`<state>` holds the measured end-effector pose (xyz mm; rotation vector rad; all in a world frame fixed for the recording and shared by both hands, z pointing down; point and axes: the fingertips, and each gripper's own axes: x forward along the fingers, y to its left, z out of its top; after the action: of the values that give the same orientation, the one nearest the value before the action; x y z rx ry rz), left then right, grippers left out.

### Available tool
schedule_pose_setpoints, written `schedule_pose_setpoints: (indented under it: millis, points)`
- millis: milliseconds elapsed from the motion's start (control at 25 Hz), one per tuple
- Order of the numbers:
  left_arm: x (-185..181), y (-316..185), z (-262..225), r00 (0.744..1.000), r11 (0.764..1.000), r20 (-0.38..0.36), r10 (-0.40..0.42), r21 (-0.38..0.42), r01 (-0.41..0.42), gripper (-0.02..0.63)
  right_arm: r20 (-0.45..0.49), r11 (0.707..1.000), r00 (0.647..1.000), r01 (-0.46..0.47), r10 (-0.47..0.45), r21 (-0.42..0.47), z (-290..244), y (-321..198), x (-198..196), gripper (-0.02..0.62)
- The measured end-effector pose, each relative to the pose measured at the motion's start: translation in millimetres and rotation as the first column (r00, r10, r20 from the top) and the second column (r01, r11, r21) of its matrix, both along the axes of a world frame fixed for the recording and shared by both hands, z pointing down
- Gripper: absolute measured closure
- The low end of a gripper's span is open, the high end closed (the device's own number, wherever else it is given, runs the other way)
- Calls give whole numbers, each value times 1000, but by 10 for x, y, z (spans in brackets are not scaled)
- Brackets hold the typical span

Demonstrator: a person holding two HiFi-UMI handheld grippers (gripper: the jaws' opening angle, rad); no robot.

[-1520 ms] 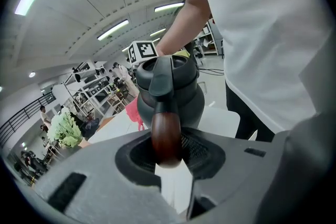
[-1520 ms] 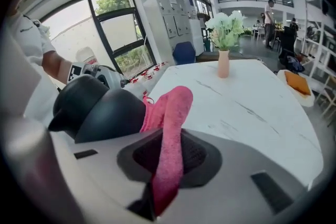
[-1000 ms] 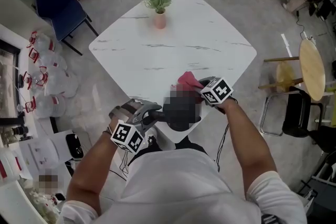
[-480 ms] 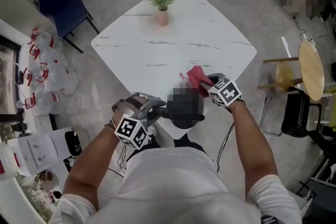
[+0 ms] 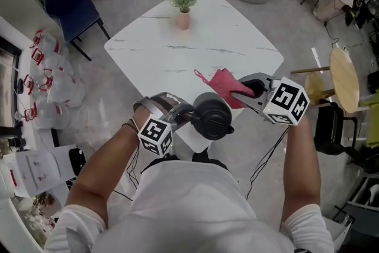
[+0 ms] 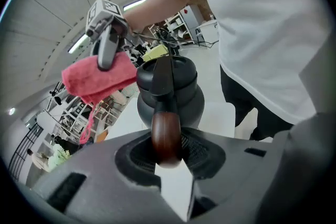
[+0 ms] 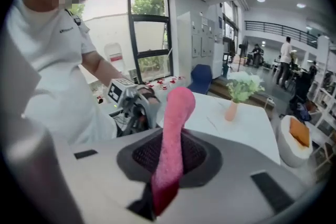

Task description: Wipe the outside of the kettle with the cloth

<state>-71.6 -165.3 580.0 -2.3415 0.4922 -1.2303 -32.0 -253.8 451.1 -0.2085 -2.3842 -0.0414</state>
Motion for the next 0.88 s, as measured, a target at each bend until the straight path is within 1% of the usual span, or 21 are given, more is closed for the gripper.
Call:
schedule_pose_setpoints:
  millis: [80, 200, 280, 360, 440, 560, 680, 800, 880]
  points:
    - [33, -13, -8, 1000, 1000, 21, 24, 4, -24, 502, -15, 995, 996, 87, -87, -49, -171, 212, -12, 531]
    - [92, -2, -29, 996, 998, 59, 66, 15, -67, 502, -70, 972, 978, 182, -194, -147, -228, 467, -26, 531]
    - [134, -2, -53, 992, 995, 83, 92, 27, -95, 502, -145, 952, 955, 226, -258, -206, -117, 580, -34, 531]
    - [164, -6, -65, 989, 993, 99, 109, 33, -113, 502, -240, 939, 921, 252, -307, -234, 92, 629, -46, 532]
    - [181, 4, -67, 988, 993, 109, 113, 33, -117, 502, -329, 936, 882, 274, -336, -222, 334, 634, -74, 532]
    - [198, 14, -73, 988, 993, 116, 104, 36, -109, 502, -426, 935, 832, 322, -356, -151, 625, 590, -149, 532]
    - [201, 13, -67, 989, 995, 117, 86, 38, -91, 502, -465, 923, 802, 372, -374, -100, 769, 539, -264, 532]
    - [182, 10, -53, 991, 997, 119, 65, 37, -70, 502, -486, 906, 777, 414, -400, -84, 838, 505, -360, 532]
    - [170, 11, -40, 990, 997, 132, 58, 36, -64, 502, -503, 895, 756, 439, -418, -84, 901, 488, -401, 532]
